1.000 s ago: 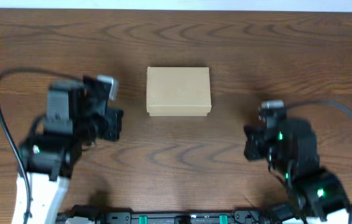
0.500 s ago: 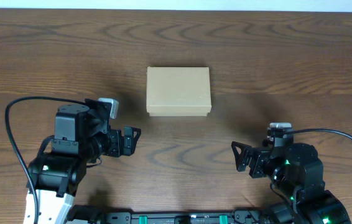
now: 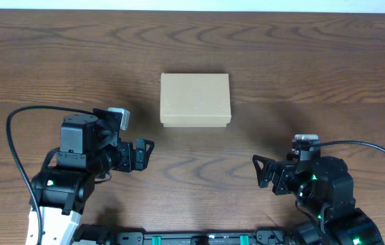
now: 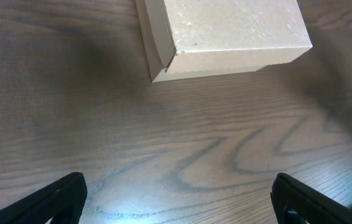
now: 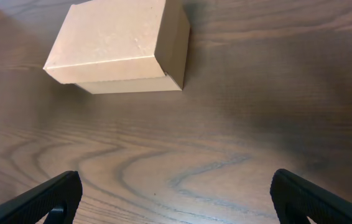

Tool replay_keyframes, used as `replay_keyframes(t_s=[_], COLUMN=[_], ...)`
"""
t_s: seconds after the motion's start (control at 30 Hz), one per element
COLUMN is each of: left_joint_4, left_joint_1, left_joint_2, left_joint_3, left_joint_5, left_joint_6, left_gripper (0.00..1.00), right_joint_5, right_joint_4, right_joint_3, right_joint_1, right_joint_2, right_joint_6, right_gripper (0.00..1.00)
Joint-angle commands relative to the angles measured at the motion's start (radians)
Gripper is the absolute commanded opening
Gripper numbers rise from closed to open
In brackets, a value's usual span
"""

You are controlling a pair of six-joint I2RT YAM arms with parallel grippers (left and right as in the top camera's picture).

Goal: Pack container

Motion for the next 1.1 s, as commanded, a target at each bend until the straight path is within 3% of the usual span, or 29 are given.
replay_keyframes(t_s=[0.0,0.2,0.47,0.9,1.07], left_joint_4=[-0.029,0.132,0.402,0.609,0.638], left_joint_1=[0.003,0.030,0.128,0.154,0.153], left_joint_2=[-0.036,-0.212,-0.528,-0.824,-0.872], left_joint_3=[0.000,-0.100,-0.443,-0.765,-0.773], left_joint_5=[-0.025,-0.153,-0.172,-0.171,-0.192], left_joint_6=[0.011,0.011,-0.068,-0.146,-0.139], left_gripper=[0.96,0.95,0.96,0.95,0.95], right_joint_5=[-0.007,-0.007,-0.007,-0.007,-0.007], right_joint_4=[-0.002,-0.002,-0.002,-0.002,-0.002], right_joint_3=[0.003,0.003,0.003,0.003,0.003], right_joint_1=[0.008,0.008,0.008,0.008,0.008], right_joint_2=[-0.003,-0.003,-0.002,-0.003,-0.003], right_joint_6=[0.012,0.012,0.012,0.012,0.012], right_gripper=[0.99,0.99,0.99,0.99,0.99])
